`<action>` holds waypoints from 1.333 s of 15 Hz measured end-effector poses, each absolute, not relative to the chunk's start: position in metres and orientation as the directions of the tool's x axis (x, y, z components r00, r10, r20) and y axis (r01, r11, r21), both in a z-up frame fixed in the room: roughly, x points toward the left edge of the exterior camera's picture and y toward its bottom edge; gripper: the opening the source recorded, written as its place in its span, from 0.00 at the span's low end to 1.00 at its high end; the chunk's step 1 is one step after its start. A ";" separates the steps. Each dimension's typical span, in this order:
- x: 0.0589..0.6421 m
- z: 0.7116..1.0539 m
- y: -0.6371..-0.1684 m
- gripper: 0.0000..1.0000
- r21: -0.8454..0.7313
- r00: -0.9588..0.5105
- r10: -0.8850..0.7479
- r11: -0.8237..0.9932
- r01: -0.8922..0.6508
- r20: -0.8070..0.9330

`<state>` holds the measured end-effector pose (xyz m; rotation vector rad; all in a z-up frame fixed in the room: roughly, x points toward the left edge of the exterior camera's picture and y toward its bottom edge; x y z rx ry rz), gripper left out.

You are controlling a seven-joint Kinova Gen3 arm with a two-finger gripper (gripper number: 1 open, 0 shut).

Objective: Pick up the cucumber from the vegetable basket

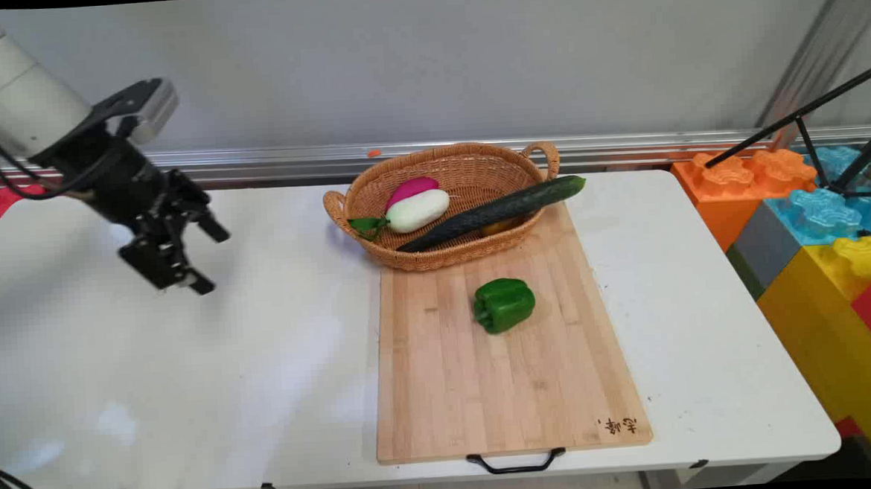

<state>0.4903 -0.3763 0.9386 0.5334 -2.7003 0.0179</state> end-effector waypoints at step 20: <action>0.273 0.871 -0.548 1.00 -0.090 -0.770 -0.332 0.890 -0.448 0.544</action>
